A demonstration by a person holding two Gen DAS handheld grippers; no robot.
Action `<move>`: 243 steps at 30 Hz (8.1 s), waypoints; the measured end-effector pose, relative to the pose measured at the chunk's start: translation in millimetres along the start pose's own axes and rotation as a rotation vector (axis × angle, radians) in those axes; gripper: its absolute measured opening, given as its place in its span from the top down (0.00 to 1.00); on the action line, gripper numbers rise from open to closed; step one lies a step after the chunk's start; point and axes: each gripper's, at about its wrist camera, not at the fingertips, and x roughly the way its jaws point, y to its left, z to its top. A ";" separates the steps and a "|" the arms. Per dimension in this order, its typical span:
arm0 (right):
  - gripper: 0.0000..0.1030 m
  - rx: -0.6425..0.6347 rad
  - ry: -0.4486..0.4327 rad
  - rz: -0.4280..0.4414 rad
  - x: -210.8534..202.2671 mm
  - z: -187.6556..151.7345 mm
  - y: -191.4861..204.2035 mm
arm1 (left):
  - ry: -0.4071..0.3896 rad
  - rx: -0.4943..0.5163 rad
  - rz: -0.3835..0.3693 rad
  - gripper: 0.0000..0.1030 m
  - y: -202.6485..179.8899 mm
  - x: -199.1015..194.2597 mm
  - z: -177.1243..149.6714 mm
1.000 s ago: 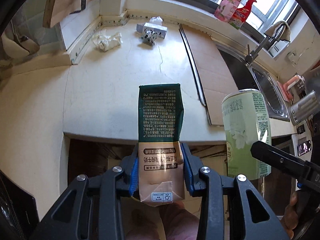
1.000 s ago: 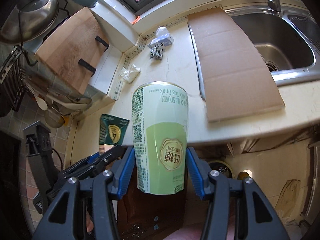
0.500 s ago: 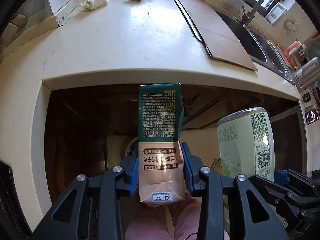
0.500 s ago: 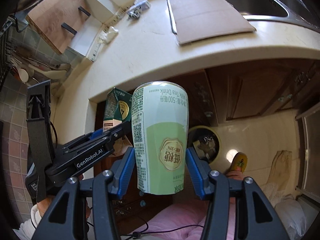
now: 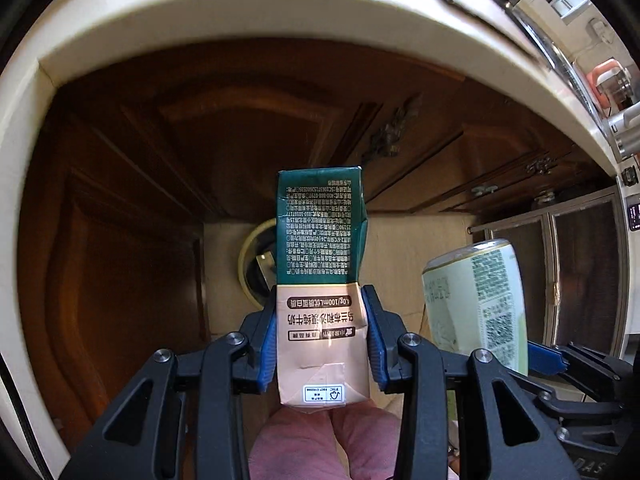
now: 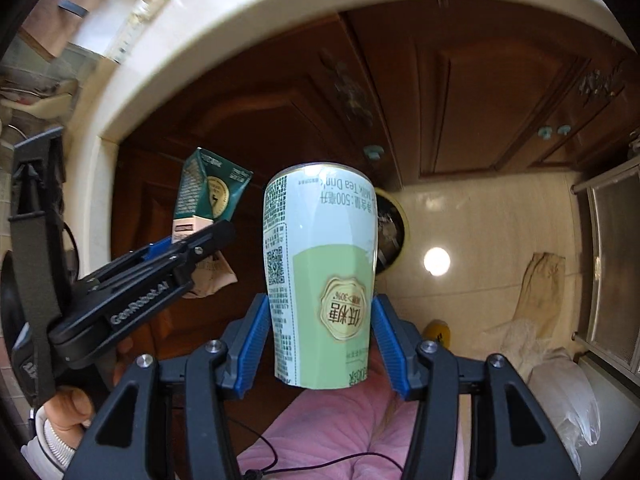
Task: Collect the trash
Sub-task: 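Carry the milk carton and tea cup down over the trash bin, then open both tools to drop the carton and cup into the bin, then move both tools back up toward the remaining counter trash, then grasp the white tissues with the left tool while the right tool grasps the patterned wrapper, then carry the tissues and wrapper down over the floor trash bin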
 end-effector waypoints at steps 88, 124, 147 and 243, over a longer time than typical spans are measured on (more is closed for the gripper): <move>0.39 -0.189 -0.437 0.055 -164.9 71.7 92.9 | -0.517 -0.093 0.142 0.42 15.9 -240.1 83.7; 0.39 -0.195 -0.196 0.175 -54.0 472.3 145.3 | -0.268 0.015 0.471 0.39 72.1 -92.2 411.0; 0.58 -0.286 -0.108 0.113 21.8 514.3 199.3 | -0.206 -0.045 0.460 0.39 110.5 -62.0 446.9; 0.59 -0.030 -0.019 0.033 -18.4 48.3 31.9 | -0.122 0.060 -0.120 0.81 -9.2 -70.7 41.8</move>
